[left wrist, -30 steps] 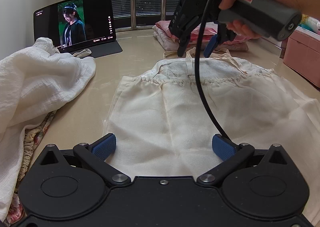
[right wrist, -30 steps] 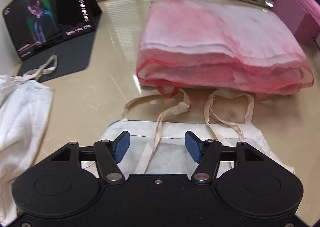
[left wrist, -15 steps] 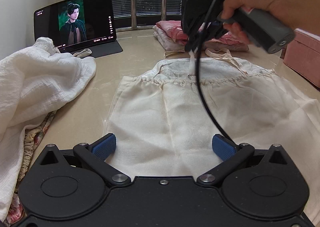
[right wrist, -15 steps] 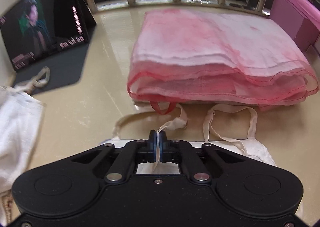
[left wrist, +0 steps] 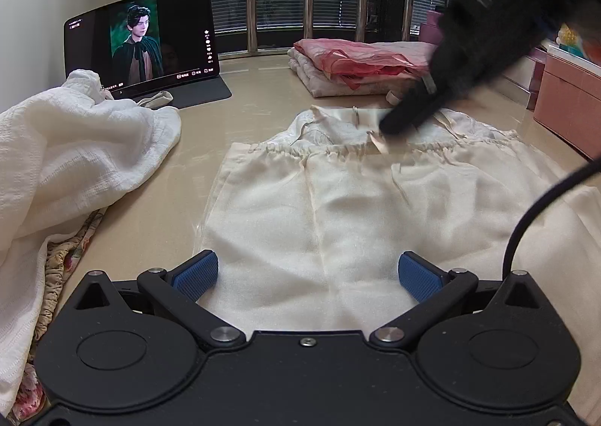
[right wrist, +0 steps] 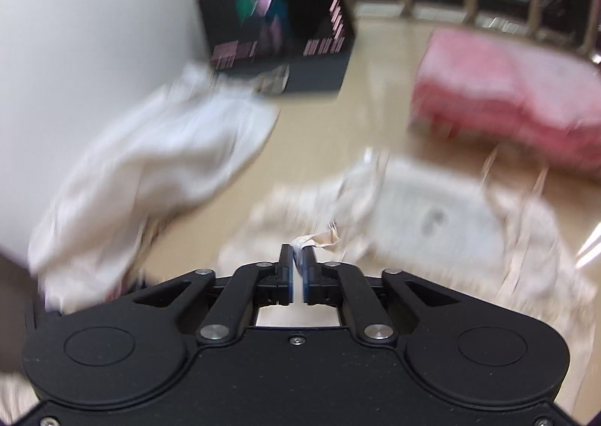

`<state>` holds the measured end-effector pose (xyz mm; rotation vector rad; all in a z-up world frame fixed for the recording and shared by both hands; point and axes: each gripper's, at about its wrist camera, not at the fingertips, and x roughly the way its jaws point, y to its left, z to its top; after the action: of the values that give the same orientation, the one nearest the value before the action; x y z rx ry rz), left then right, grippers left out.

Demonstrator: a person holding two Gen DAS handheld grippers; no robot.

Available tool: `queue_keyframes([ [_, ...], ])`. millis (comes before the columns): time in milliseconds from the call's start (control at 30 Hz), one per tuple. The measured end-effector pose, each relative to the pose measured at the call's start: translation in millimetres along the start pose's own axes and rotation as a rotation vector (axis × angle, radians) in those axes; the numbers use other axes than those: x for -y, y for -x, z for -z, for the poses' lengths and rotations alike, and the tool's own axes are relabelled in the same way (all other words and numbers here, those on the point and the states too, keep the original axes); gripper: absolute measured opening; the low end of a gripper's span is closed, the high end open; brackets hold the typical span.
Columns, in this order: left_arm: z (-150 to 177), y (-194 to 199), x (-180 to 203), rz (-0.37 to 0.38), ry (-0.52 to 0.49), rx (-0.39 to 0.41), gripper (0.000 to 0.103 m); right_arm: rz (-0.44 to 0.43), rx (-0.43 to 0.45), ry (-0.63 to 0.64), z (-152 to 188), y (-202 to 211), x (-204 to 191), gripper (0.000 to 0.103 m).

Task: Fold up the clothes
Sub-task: 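Lay the held strap onto the dress body and open the right gripper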

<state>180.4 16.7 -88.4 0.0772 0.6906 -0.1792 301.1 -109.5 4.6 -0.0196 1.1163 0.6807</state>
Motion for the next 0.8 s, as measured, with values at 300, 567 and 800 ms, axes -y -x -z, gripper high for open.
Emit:
queue_keyframes([
  [300,0,0,0,0.001,-0.001,0.0,0.103,0.03,0.123,-0.197,32,43,31,0.082],
  [567,0,-1,-1,0.0,0.0,0.0,0.103,0.261,0.254,-0.185,20,73,40,0.09],
  [800,0,-1,0,0.0,0.0,-0.001,0.103,0.332,0.34,-0.068,-17,80,36,0.103],
])
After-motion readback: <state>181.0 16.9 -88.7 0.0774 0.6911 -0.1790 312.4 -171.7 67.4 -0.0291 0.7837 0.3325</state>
